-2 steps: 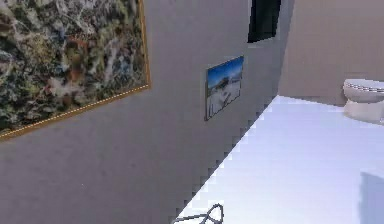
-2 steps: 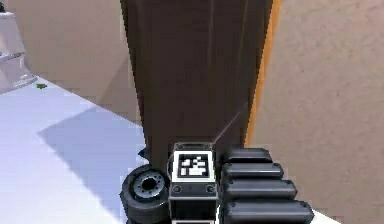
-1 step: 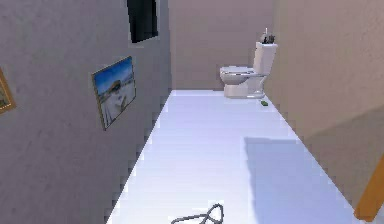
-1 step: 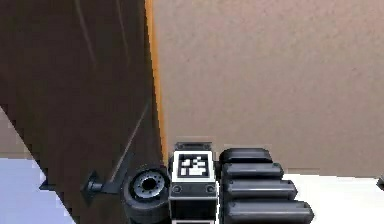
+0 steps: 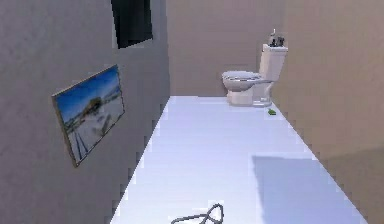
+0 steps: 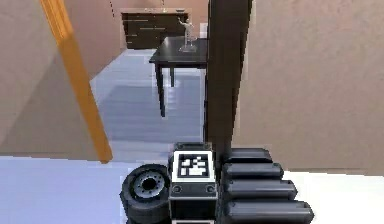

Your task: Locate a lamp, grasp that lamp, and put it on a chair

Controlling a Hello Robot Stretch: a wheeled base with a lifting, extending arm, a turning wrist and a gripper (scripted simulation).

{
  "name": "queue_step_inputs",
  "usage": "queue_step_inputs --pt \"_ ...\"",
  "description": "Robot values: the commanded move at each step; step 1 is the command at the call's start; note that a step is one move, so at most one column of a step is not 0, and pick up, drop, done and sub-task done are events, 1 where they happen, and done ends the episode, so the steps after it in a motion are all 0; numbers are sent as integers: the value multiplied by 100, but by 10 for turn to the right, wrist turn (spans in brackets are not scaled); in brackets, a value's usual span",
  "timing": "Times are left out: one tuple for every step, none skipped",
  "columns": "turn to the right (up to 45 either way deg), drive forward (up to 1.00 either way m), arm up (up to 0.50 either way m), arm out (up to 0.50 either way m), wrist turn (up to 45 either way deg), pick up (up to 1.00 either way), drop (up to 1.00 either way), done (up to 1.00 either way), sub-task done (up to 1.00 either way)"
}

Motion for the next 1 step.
queue_step_inputs --pt "30 0 0 0 0 0 0 0 0"
